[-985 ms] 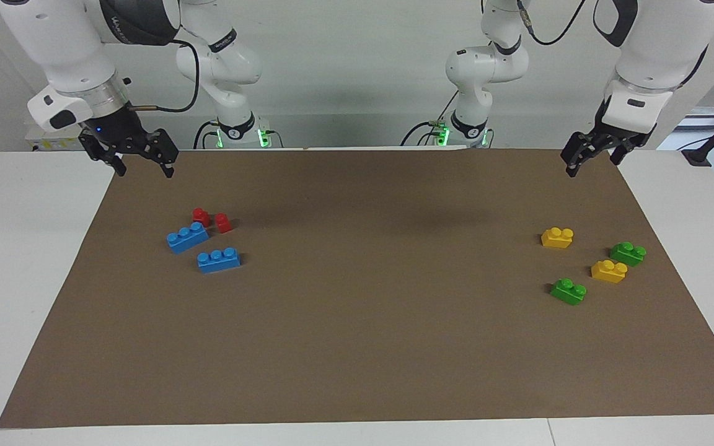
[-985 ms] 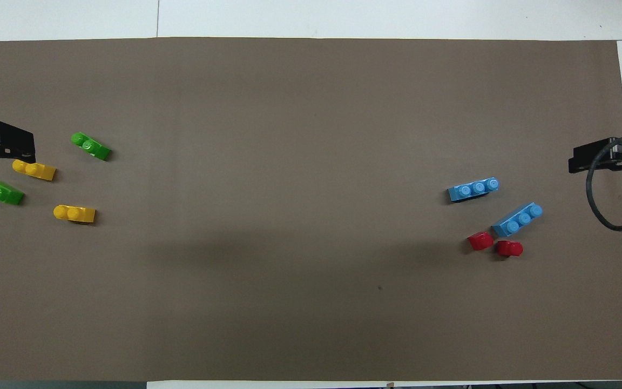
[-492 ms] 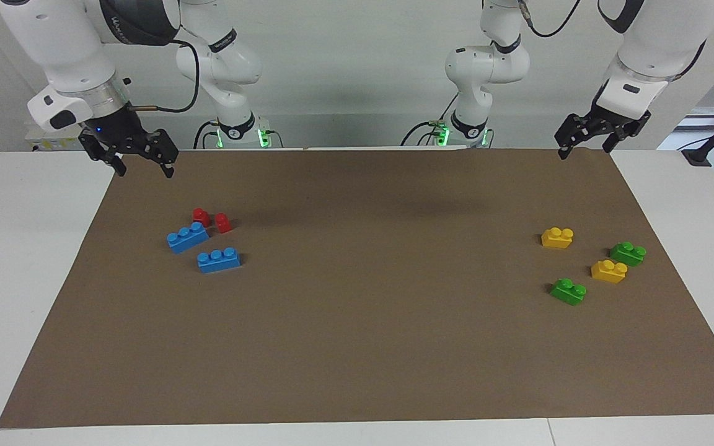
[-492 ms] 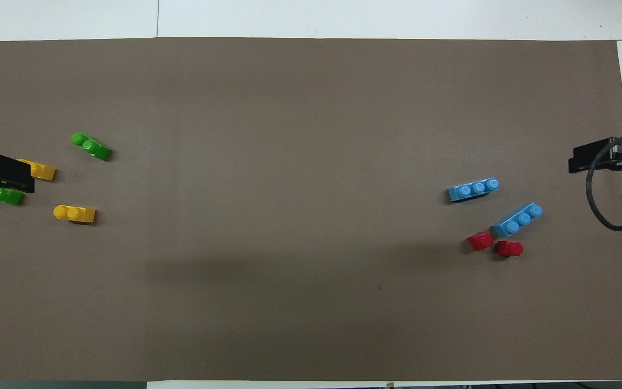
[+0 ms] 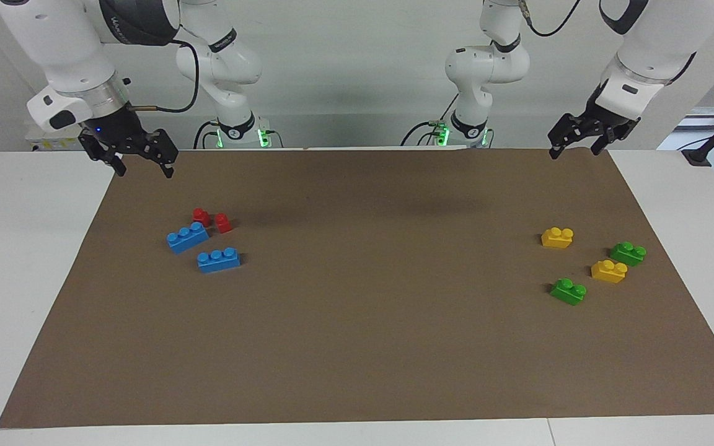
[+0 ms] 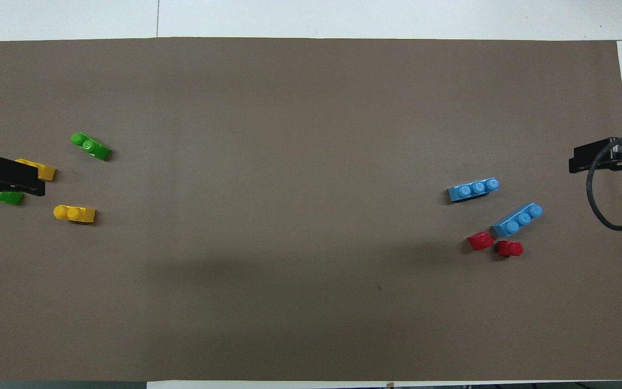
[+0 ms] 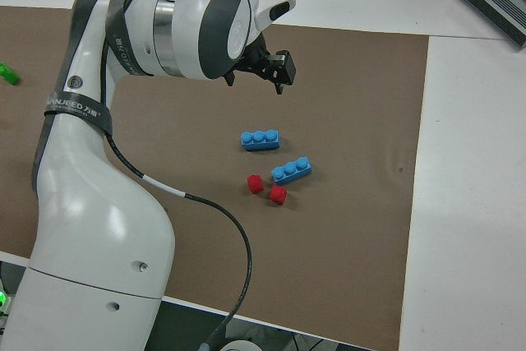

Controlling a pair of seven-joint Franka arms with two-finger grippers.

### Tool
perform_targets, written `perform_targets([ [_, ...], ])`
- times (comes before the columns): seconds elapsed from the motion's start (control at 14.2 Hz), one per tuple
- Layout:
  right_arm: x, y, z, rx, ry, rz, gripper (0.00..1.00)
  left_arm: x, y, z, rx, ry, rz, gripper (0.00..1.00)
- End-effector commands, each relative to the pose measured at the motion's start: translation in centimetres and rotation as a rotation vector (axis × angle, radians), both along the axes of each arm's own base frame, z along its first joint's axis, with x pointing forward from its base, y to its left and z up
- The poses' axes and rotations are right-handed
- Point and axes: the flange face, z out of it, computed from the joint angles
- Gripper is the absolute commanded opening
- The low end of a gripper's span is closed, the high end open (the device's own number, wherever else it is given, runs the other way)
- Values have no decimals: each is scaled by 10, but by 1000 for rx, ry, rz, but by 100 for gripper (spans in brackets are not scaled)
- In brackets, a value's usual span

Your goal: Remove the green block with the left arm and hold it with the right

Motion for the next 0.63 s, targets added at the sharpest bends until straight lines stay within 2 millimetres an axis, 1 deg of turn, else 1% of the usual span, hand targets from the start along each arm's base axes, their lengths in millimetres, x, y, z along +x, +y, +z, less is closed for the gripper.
perform_targets([
  [0.0, 4, -5, 1, -20, -10, 13, 100, -6, 2, 1, -20, -27, 3, 100],
  [0.21, 4, -5, 1, -20, -10, 13, 100, -4, 2, -9, -19, -30, 4, 100],
  [0.35, 4, -5, 1, -20, -10, 13, 100, 1, -1, -6, -18, -41, -2, 100],
  [0.42, 4, -4, 1, -20, -10, 13, 100, 4, -6, 3, -11, -61, -16, 100],
  [0.56, 4, -5, 0, -20, -9, 13, 100, 7, -7, 4, 3, -68, -30, 100],
])
